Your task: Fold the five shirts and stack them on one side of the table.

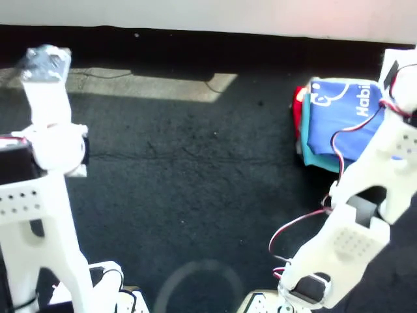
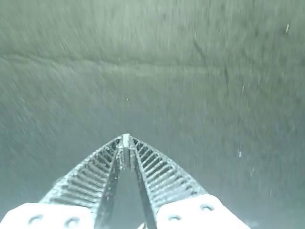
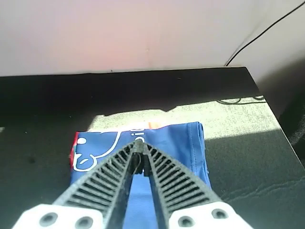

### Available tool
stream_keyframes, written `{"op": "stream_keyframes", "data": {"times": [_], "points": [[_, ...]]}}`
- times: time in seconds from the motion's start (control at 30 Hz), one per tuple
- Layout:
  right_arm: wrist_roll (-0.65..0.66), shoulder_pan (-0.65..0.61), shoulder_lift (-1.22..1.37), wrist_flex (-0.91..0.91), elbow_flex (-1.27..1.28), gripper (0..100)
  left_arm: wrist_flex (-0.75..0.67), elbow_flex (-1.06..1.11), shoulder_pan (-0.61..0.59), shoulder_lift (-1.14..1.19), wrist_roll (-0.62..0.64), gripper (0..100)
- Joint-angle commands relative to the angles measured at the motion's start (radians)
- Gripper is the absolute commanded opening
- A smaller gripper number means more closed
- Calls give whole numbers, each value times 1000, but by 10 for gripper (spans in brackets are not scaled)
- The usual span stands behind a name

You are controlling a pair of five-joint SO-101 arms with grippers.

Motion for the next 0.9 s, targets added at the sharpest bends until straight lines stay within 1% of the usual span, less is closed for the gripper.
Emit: {"op": "stream_keyframes", "data": {"times": [0.0,0.07,0.17,0.23,0.3,0.43,0.5,0.6,0.7,0.77,0.87], "points": [[-48,-44,-196,19,143,9,-26,136,27,-124,-9,11],[-58,-77,-338,19,334,9,-43,219,42,-222,-9,11],[-60,-139,-607,18,711,9,-78,381,74,-403,-9,11],[-55,-182,-779,13,972,9,-147,532,81,-524,-11,11],[-54,-216,-934,-18,1224,9,-265,694,81,-630,-11,11],[-34,-252,-1182,-182,1692,9,-549,1006,82,-820,-11,11],[-34,-292,-1290,-259,1910,9,-628,1124,81,-914,-11,11],[-34,-311,-1460,-337,2193,9,-631,1270,76,-1069,-11,9],[-34,-318,-1655,-404,2396,7,-557,1337,38,-1207,-2,8],[-34,-325,-1794,-424,2509,7,-514,1336,30,-1185,29,8],[-32,-348,-2008,-412,2675,6,-448,1337,36,-1162,127,8]]}}
